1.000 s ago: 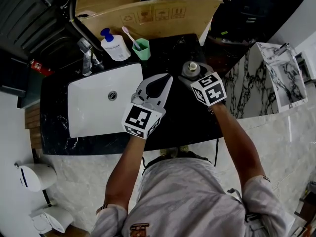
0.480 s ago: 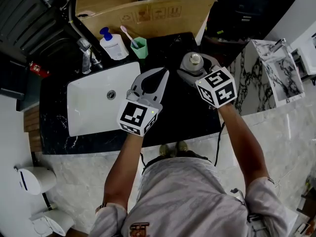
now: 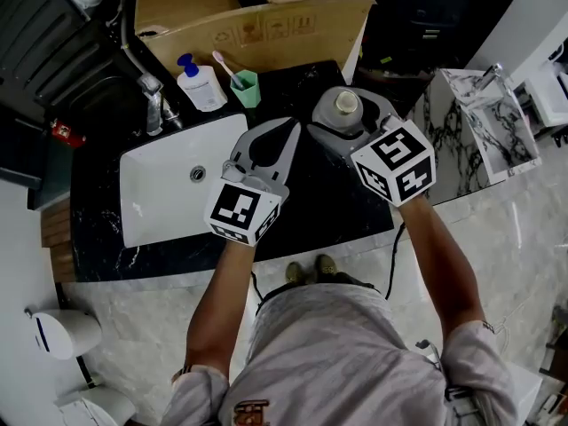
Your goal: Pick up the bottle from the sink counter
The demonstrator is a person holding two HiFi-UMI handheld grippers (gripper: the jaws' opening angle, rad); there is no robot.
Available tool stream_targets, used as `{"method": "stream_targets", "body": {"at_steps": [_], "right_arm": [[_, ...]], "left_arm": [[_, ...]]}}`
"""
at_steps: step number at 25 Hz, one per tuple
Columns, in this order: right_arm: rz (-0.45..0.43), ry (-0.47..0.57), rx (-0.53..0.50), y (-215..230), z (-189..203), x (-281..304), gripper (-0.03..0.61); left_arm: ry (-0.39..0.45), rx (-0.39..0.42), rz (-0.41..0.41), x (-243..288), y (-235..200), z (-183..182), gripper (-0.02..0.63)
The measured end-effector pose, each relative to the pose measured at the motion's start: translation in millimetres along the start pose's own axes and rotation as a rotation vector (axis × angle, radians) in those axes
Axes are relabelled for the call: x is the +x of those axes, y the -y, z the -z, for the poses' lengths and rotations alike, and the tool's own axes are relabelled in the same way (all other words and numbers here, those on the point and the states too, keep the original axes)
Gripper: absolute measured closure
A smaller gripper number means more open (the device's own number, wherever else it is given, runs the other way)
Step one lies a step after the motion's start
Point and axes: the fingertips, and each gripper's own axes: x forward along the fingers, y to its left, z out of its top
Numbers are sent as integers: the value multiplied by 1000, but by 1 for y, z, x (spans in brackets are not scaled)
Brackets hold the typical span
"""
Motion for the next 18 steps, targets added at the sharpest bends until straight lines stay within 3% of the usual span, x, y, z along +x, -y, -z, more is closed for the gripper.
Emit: {"method": "stream_targets", "body": {"at_steps": [18], "right_arm": [[30, 11, -13, -10, -5, -11, 247]], "left_arm": [[21, 6, -1, -13, 3, -11, 614]]}}
